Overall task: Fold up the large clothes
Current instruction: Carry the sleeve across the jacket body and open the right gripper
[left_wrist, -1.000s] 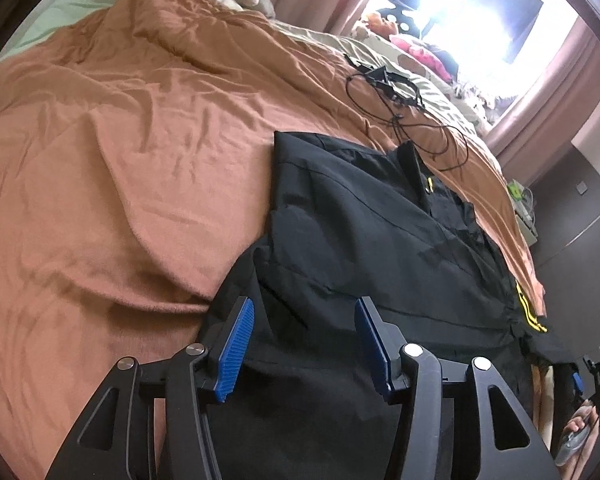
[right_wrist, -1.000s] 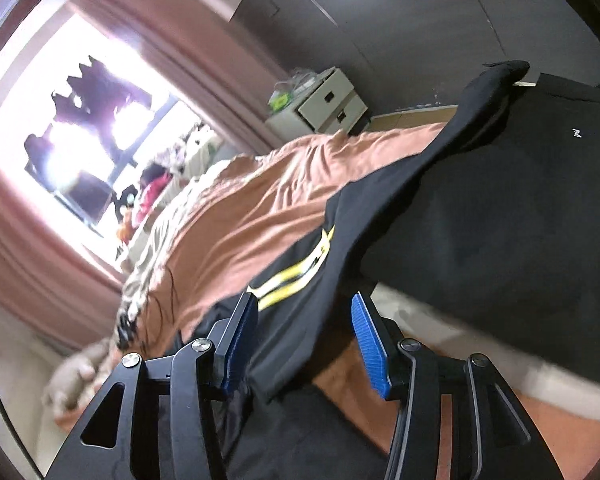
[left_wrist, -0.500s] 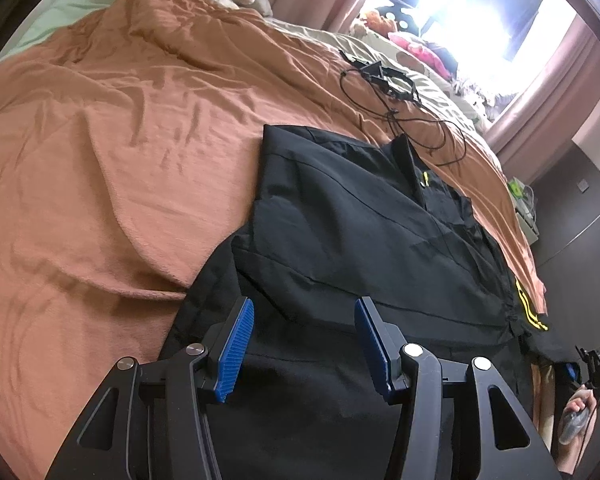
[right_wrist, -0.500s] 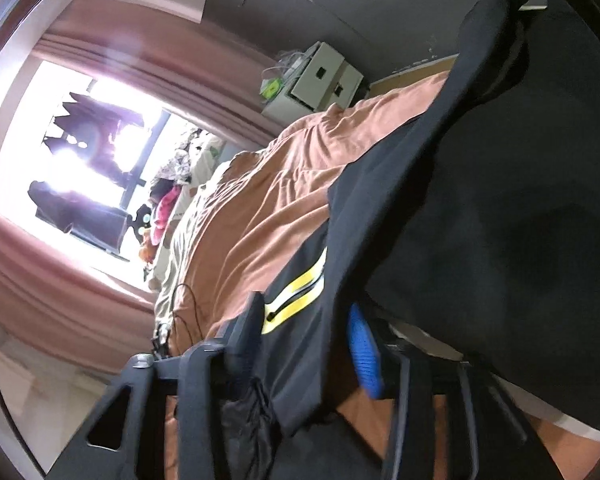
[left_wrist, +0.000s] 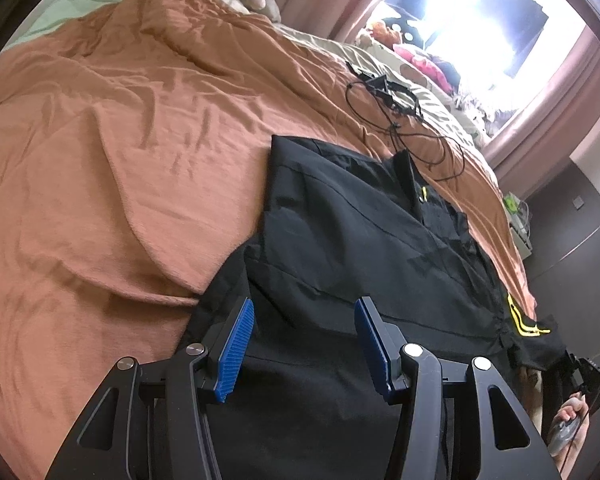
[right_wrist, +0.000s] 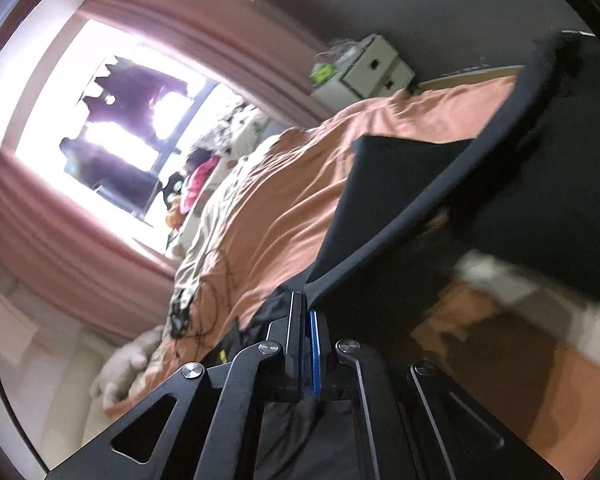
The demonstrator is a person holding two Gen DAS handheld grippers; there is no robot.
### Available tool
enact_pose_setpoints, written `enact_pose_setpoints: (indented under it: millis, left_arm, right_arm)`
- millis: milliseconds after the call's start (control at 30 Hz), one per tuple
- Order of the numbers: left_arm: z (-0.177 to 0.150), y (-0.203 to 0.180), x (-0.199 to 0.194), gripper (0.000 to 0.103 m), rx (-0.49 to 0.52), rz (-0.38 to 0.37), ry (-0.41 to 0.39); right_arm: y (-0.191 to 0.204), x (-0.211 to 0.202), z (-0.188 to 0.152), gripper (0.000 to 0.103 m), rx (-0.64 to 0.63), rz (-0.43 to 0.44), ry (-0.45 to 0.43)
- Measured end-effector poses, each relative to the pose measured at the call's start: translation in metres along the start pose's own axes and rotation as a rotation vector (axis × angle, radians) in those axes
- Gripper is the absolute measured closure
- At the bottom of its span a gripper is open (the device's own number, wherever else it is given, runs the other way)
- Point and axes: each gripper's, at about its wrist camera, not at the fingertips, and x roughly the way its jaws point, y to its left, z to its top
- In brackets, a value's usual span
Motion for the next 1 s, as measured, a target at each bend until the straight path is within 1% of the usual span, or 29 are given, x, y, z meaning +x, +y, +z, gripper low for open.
enact_pose_setpoints:
  millis: [233,333,433,467,500,567,633,700,733,767,800,867,900,1000]
  left_arm:
    - [0.004,0.008,-0.006,0.049,-0.038,-0.024,-0.009]
    - [0.006,0.010,-0.008,0.049,-0.044,-0.033,-0.007]
    - [0.007,0.013,-0.011,0.049,-0.046,-0.037,-0.009]
    - [0.007,0.014,-0.011,0.049,-0.047,-0.037,-0.010]
    - [0.007,0.015,-0.012,0.049,-0.049,-0.039,-0.011]
    - [0.008,0.017,-0.013,0.049,-0.055,-0.042,-0.013]
    - [0.010,0.020,-0.015,0.049,-0.063,-0.044,-0.016]
    - [0.011,0.022,-0.017,0.049,-0.069,-0.048,-0.019]
    - [0.012,0.023,-0.019,0.049,-0.072,-0.050,-0.021]
    - [0.012,0.024,-0.020,0.049,-0.074,-0.053,-0.024]
    - [0.013,0.024,-0.021,0.049,-0.078,-0.055,-0.027]
    - [0.014,0.024,-0.023,0.049,-0.083,-0.060,-0.031]
    - [0.014,0.024,-0.024,0.049,-0.084,-0.063,-0.032]
    - [0.013,0.023,-0.027,0.049,-0.085,-0.070,-0.034]
  right_arm:
    - [0.067,0.021,-0.042,0.099,-0.133,0.095,0.090]
    - [0.092,0.032,-0.064,0.099,-0.196,0.132,0.143]
    - [0.118,0.052,-0.096,0.099,-0.282,0.144,0.223]
    - [0.122,0.059,-0.101,0.099,-0.301,0.143,0.243]
    - [0.129,0.070,-0.116,0.099,-0.341,0.133,0.280]
    - [0.131,0.084,-0.133,0.099,-0.378,0.118,0.332]
    - [0.126,0.107,-0.155,0.099,-0.396,0.062,0.415]
    - [0.118,0.119,-0.170,0.097,-0.394,0.000,0.474]
    - [0.115,0.123,-0.175,0.092,-0.390,-0.025,0.498]
    - [0.111,0.124,-0.180,0.075,-0.380,-0.043,0.523]
    - [0.105,0.122,-0.184,0.053,-0.359,-0.055,0.546]
    - [0.097,0.107,-0.187,0.035,-0.322,-0.055,0.535]
    - [0.094,0.099,-0.184,0.033,-0.306,-0.061,0.523]
    - [0.088,0.077,-0.175,0.033,-0.223,-0.049,0.495]
